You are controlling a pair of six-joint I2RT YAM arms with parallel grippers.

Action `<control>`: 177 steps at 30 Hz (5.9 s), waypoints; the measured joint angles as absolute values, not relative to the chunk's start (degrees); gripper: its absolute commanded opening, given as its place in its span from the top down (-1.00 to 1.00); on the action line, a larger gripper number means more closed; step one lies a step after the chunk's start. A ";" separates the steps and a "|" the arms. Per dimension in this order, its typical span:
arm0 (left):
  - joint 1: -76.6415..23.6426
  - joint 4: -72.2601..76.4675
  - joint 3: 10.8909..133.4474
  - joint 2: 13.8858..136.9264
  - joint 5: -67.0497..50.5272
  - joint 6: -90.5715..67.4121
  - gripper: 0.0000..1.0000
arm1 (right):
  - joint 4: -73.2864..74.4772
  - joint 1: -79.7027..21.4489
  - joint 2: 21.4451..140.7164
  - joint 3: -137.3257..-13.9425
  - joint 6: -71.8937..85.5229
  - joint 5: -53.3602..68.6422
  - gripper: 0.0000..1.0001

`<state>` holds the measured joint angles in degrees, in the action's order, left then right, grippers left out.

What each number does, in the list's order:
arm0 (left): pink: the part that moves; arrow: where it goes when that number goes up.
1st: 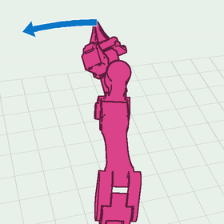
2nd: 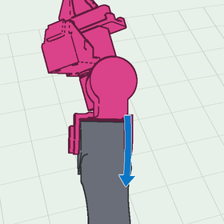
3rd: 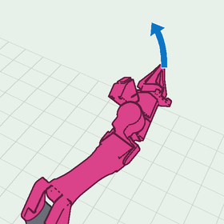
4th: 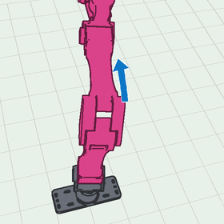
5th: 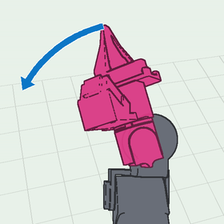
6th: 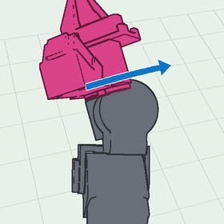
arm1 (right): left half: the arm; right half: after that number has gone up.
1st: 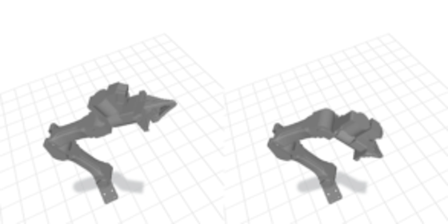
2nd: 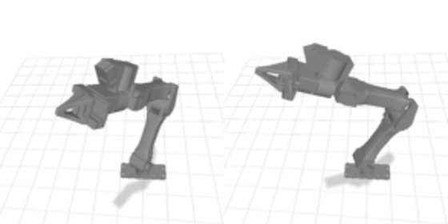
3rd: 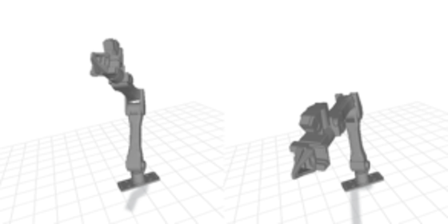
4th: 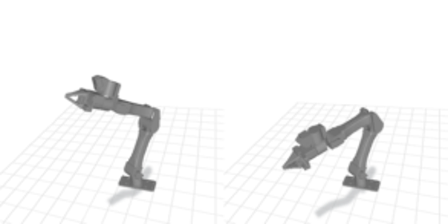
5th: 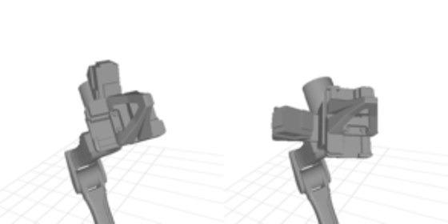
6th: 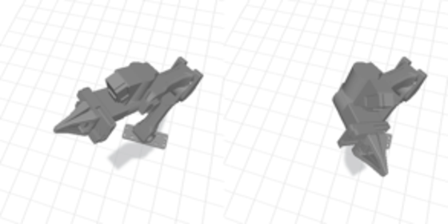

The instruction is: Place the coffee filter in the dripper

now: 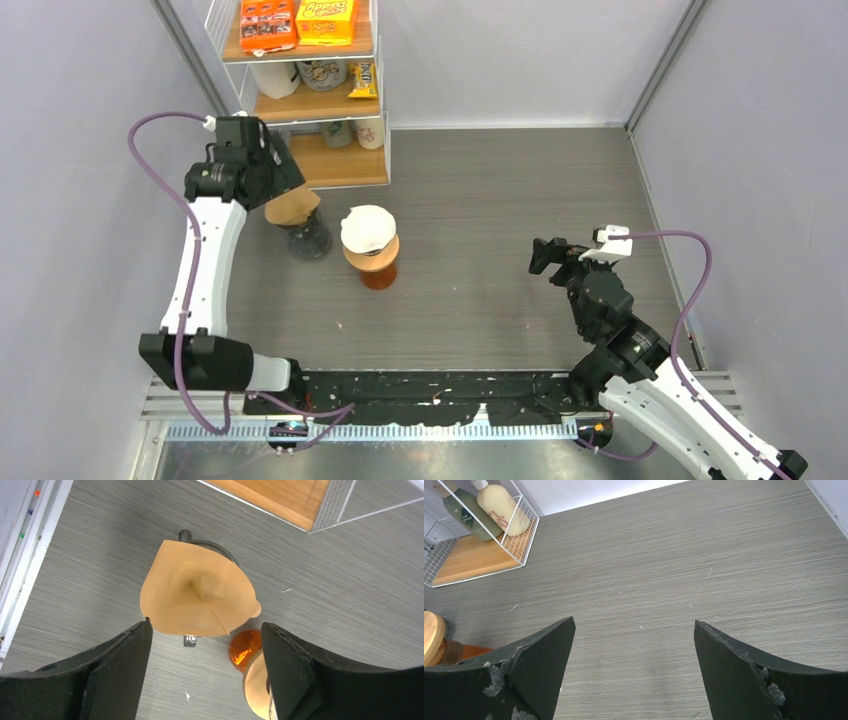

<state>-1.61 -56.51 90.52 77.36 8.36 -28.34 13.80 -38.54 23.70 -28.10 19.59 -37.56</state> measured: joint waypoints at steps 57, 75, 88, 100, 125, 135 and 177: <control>-1.61 -59.90 90.41 98.26 10.92 -29.52 0.59 | 13.78 -38.54 27.05 -28.10 19.81 -38.04 -0.91; -1.61 -59.83 90.39 99.92 11.55 -28.01 0.40 | 13.78 -38.54 27.68 -28.08 19.81 -38.46 -0.91; -1.61 -59.70 90.39 101.01 11.53 -27.77 0.17 | 13.78 -38.54 27.68 -28.08 19.81 -38.50 -0.91; -1.61 -59.68 90.41 100.29 11.55 -27.38 -0.15 | 13.78 -38.54 27.68 -28.08 19.81 -38.50 -0.91; -1.61 -58.39 89.71 98.17 11.57 -26.57 -0.16 | 13.78 -38.54 27.64 -28.08 19.79 -38.48 -0.92; -1.61 -56.86 88.31 97.56 11.51 -26.57 -0.15 | 13.78 -38.54 27.55 -28.08 19.81 -38.48 -0.92; -1.61 -54.57 88.14 82.46 11.25 -26.59 -0.81 | 13.78 -38.54 27.38 -28.08 19.79 -38.65 -0.91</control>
